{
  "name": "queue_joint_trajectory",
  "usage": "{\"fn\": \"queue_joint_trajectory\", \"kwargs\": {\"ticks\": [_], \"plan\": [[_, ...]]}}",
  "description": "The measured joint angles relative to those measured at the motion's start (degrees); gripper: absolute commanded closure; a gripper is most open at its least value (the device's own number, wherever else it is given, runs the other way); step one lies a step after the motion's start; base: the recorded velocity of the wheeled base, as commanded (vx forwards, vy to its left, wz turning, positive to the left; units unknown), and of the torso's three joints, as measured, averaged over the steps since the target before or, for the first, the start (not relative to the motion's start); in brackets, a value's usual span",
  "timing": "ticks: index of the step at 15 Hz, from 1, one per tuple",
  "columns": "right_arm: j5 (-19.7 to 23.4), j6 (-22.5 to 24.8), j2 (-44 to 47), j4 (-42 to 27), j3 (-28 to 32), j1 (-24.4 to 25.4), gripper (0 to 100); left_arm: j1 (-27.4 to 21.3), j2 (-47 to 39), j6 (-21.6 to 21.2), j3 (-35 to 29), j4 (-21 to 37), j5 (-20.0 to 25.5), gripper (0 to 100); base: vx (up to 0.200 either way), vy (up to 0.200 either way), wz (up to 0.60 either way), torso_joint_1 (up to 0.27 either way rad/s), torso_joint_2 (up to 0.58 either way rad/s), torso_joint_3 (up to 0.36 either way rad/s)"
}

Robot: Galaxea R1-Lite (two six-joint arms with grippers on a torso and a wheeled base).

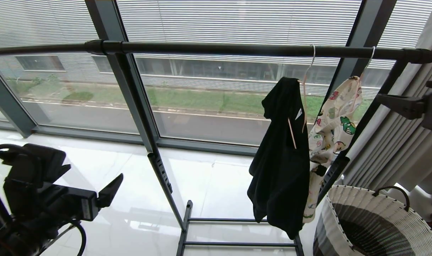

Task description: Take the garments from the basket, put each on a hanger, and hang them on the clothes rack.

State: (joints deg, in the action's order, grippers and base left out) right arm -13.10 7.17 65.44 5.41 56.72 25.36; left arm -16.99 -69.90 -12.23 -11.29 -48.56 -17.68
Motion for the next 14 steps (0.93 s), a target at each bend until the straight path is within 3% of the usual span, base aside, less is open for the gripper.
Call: {"fn": "queue_joint_trajectory", "kwargs": {"ticks": [4, 6, 8, 10, 12, 14], "plan": [[0.0, -2.66, -21.85, -14.23, -9.51, -9.74, 0, 0.05, 14.23, 1.12, 8.92, 1.54, -19.93, 0, 0.0, 0.0, 0.0, 0.0, 0.0, 0.0], [0.02, -5.42, -31.21, -20.85, -13.62, -15.25, 0, 0.33, 21.64, 1.21, 10.33, 7.78, -25.43, 0, 0.0, 0.0, 0.0, 0.0, 0.0, 0.0], [0.02, -7.68, -39.58, -22.67, -19.05, -18.71, 0, 1.34, 30.84, 1.04, 10.85, 17.65, -28.2, 0, 0.0, 0.0, 0.0, 0.0, 0.0, 0.0], [0.3, -8.09, -47.84, -21.18, -25.88, -20.26, 0, 4.6, 43.25, -0.9, 10.98, 30.35, -29.72, 0, 0.0, 0.0, 0.0, 0.0, 0.0, 0.0], [1.21, -2.52, -54.0, -15.86, -33.38, -20.92, 0, 10.11, 54.5, -3.4, 10.93, 40.4, -30.55, 0, 0.0, 0.0, 0.0, 0.0, 0.0, 0.0], [4.4, 3.32, -57.73, -4.08, -42.78, -21.61, 0, 14.49, 62.85, -4.57, 10.83, 45.54, -29.43, 0, 0.0, 0.0, 0.0, 0.0, 0.0, 0.0]]}}
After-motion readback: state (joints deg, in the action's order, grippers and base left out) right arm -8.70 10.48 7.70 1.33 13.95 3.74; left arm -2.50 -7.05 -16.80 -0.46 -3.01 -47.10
